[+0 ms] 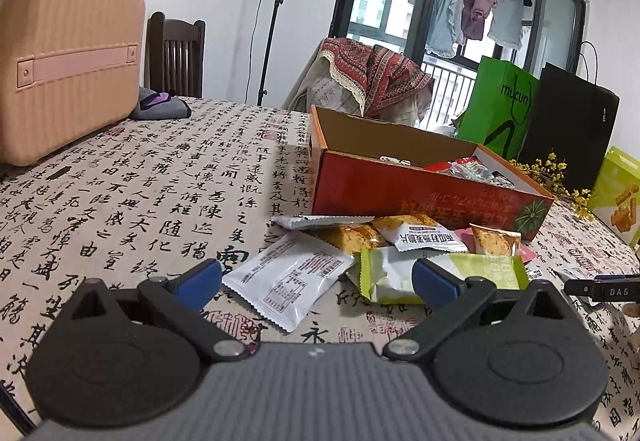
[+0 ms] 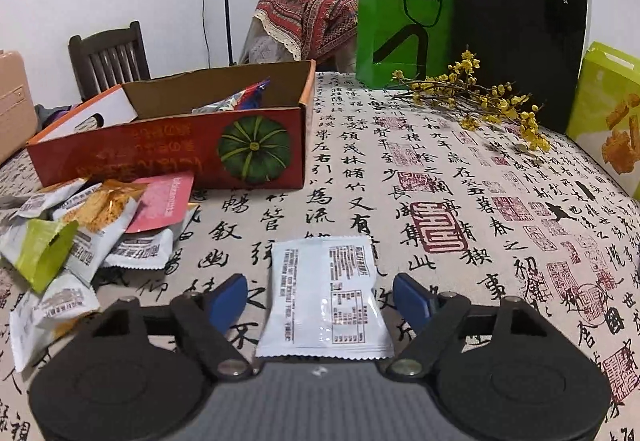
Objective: Organize snacks
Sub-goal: 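Hold the white sachet in the right gripper while the left gripper grasps another sachet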
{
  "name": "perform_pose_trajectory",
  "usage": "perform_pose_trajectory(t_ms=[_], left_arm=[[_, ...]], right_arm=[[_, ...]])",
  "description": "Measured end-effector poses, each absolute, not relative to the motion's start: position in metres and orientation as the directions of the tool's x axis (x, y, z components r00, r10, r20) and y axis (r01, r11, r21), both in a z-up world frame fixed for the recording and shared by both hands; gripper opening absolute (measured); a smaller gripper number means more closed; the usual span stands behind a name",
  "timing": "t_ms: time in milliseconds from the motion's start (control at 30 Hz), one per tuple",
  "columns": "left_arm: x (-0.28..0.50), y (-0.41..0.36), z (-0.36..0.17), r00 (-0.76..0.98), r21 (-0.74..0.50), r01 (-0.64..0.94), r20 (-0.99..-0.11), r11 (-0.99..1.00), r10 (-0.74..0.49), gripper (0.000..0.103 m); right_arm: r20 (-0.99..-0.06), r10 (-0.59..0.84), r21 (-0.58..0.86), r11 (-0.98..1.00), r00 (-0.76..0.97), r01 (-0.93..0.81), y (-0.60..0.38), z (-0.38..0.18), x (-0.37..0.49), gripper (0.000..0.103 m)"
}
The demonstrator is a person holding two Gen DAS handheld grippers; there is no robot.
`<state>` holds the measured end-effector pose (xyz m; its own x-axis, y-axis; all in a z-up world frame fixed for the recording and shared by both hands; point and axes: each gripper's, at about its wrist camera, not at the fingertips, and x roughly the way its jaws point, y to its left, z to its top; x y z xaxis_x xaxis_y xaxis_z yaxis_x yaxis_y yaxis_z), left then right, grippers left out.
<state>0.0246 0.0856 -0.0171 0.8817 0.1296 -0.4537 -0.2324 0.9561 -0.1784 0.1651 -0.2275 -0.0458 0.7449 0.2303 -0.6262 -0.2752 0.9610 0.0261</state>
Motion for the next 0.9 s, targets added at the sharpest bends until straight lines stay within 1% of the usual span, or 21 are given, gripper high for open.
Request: perform_pose_trajectory(t_ms=[67,133,167,233,333,433,600,767,900], left_arm=[[0.025,0.085,-0.017,0.882,-0.18,-0.23,-0.455,0.956,0.126,0.103],[0.026,0.084,-0.018,0.881,-0.179,-0.227,-0.457,0.957,0.123,0.103],[0.027,0.083,-0.018,0.88,-0.178,-0.229,-0.459,0.957,0.125,0.103],[0.027,0.083,-0.018,0.879,-0.179,-0.231,-0.459,0.956,0.126,0.103],[0.027,0.084,-0.018,0.877,-0.176,-0.236,-0.462,0.956,0.132,0.103],[0.028,0.084,-0.017,0.871,-0.163,-0.243,-0.471,0.956,0.141,0.103],[0.035,0.086,-0.011,0.855,-0.115,-0.246,-0.493,0.962,0.16,0.103],[0.059,0.092,-0.013,0.8,-0.039,-0.265,-0.567,0.963,0.198,0.103],[0.076,0.097,-0.021,0.761,-0.013,-0.263,-0.617,0.965,0.199,0.103]], right_arm=[[-0.622,0.243,0.028,0.957,0.745,-0.289,-0.227,-0.045,0.164,0.07],[-0.613,0.253,0.028,0.954,0.749,-0.298,-0.226,-0.044,0.161,0.051],[-0.61,0.255,0.029,0.953,0.75,-0.3,-0.226,-0.043,0.16,0.051],[-0.604,0.255,0.031,0.954,0.755,-0.298,-0.227,-0.042,0.158,0.045],[-0.585,0.261,0.05,0.957,0.768,-0.287,-0.231,-0.04,0.152,0.042],[-0.55,0.271,0.071,0.958,0.79,-0.28,-0.236,-0.036,0.143,0.041],[-0.517,0.289,0.096,0.955,0.806,-0.281,-0.241,-0.031,0.132,0.041],[-0.49,0.296,0.109,0.954,0.82,-0.28,-0.245,-0.025,0.126,0.041],[-0.482,0.3,0.118,0.953,0.823,-0.278,-0.247,-0.025,0.122,0.041]])
